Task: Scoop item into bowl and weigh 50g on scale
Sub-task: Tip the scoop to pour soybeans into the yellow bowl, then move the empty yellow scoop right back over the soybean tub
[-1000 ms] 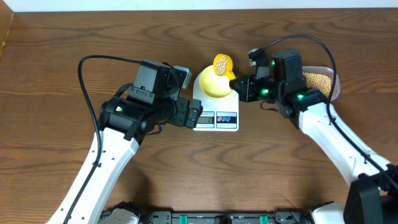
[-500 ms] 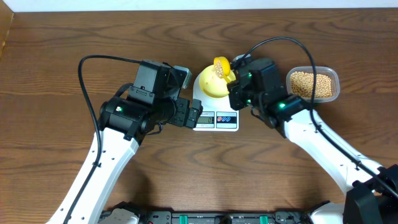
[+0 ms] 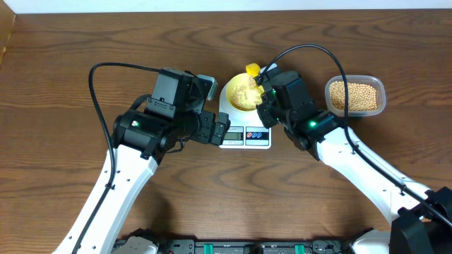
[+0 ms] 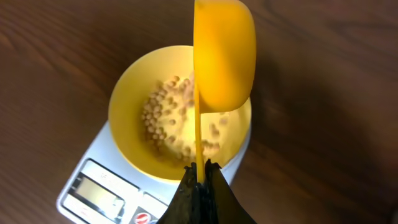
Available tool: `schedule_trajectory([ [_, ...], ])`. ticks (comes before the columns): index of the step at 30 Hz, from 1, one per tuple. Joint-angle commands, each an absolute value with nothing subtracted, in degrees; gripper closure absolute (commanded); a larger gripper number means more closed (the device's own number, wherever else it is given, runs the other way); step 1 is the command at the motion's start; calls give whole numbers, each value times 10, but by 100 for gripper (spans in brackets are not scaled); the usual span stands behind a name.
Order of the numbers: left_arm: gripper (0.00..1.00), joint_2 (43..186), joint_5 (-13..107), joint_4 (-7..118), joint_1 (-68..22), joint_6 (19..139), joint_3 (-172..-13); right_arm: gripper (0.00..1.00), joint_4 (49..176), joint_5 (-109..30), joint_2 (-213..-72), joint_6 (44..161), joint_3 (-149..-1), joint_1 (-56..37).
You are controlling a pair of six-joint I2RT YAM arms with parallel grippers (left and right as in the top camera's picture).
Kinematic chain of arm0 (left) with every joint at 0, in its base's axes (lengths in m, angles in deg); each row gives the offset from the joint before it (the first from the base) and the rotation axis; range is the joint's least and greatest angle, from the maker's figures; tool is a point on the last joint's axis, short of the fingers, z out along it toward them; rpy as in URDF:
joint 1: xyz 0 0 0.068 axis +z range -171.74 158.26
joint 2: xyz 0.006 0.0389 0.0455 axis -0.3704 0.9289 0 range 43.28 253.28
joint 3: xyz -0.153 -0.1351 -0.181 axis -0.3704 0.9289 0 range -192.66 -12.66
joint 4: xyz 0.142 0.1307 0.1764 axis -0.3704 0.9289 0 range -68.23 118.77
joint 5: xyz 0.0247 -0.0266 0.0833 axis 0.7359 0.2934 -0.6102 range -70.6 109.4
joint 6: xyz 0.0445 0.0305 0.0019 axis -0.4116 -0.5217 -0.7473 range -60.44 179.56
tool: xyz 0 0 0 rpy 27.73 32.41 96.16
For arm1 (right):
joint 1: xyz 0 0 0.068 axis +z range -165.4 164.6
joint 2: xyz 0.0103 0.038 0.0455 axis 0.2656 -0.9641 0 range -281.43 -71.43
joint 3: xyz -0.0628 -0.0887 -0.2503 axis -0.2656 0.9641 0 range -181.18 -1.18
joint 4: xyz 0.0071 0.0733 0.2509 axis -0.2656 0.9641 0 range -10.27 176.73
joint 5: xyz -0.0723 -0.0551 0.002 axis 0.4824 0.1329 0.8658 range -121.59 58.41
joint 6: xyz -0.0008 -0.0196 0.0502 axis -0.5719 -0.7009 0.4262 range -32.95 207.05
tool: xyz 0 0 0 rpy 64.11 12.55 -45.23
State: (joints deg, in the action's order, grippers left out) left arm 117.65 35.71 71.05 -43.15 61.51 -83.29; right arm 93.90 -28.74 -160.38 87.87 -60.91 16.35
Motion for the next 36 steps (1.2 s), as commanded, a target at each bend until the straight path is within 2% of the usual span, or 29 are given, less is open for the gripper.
schedule_trajectory([
  [1, 2, 1171, 353, 712, -430, 622, -849, 99, 938, -272, -1593, 831, -612, 167],
  [5, 2, 1171, 353, 712, -430, 622, -849, 99, 938, -264, -1593, 800, -612, 170],
  [16, 2, 1171, 353, 712, -430, 622, -849, 99, 932, -134, -1591, 732, -612, 230],
  [21, 2, 1171, 353, 712, -430, 622, -849, 99, 930, -132, -1590, 735, -612, 241],
  [25, 2, 1171, 353, 712, -430, 622, -849, 99, 931, -138, -1584, 810, -612, 237],
  [29, 2, 1171, 353, 712, -430, 622, -849, 99, 942, -248, -1552, 871, -612, 201],
  [36, 2, 1171, 353, 712, -430, 622, -849, 99, 1006, -472, -1462, 926, -612, 25],
])
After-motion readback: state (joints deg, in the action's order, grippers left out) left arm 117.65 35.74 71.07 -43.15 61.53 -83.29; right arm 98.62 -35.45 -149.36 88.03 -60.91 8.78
